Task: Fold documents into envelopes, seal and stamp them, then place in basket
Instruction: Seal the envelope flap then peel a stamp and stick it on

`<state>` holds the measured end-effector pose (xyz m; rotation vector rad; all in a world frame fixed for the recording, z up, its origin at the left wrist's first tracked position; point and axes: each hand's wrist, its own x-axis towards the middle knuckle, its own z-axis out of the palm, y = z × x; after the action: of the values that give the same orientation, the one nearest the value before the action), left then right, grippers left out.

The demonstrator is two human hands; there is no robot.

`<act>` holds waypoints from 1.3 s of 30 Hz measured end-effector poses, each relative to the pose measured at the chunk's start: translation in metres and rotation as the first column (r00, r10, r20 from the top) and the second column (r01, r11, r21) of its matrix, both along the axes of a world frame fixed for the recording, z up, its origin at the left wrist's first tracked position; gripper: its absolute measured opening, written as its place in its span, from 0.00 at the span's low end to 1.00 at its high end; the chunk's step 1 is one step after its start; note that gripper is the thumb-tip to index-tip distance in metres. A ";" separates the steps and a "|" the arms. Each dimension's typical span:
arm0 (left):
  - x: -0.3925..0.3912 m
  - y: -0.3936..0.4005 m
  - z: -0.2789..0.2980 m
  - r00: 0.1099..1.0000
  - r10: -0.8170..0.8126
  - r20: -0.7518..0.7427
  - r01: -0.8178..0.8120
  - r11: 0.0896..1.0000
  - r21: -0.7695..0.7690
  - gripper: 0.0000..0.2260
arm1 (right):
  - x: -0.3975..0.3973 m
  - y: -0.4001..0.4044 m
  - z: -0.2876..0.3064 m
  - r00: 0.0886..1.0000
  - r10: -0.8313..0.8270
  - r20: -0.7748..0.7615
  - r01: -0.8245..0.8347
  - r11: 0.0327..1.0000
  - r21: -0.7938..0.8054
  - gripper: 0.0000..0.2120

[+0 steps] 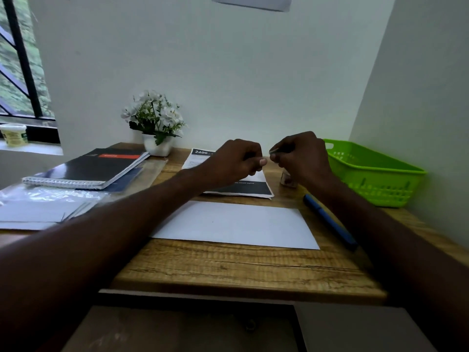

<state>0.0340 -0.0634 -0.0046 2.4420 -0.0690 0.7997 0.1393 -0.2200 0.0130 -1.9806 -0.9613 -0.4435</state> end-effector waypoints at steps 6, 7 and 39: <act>0.001 -0.007 0.002 0.986 -0.141 -0.094 0.145 0.989 0.035 0.05 | -0.022 -0.033 0.024 0.919 0.143 -0.367 -0.122 0.989 0.081 0.07; 0.000 -0.009 0.001 0.978 -0.167 -0.124 0.172 0.984 0.034 0.04 | -0.027 -0.041 0.025 0.915 0.130 -0.381 -0.122 0.992 0.045 0.06; -0.004 -0.023 -0.004 0.886 -0.298 -0.356 0.322 0.947 0.008 0.07 | -0.043 -0.077 0.014 0.905 0.019 -0.426 -0.234 0.857 -0.460 0.11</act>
<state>0.0302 -0.0866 -0.0089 2.5089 -0.3468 0.2174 0.0960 -0.2966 0.0273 -2.3197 -0.9926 0.3375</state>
